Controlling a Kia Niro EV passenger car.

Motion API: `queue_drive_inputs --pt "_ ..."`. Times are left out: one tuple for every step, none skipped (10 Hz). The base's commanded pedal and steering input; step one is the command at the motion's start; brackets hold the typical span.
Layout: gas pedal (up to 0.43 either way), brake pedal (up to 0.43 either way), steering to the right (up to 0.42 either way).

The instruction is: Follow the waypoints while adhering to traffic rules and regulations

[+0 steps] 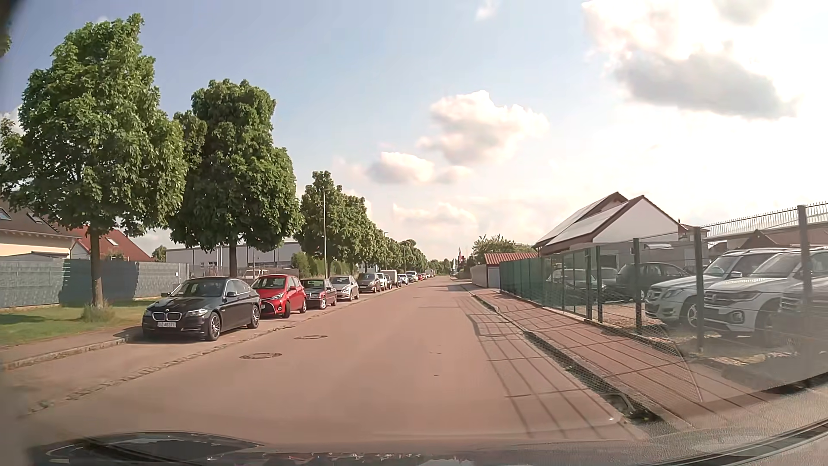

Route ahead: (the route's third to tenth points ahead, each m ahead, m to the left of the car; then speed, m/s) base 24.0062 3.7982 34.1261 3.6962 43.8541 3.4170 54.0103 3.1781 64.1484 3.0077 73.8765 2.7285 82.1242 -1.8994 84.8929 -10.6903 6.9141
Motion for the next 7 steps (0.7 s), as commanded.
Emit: queue_drive_inputs --pt "0.157 0.012 -0.001" --pt "0.157 0.012 -0.001" --pt "0.157 0.012 -0.001" --pt "0.157 0.012 0.001" --pt "0.157 0.012 0.005" --pt "0.22 0.012 0.009" --pt "0.228 0.012 0.008"
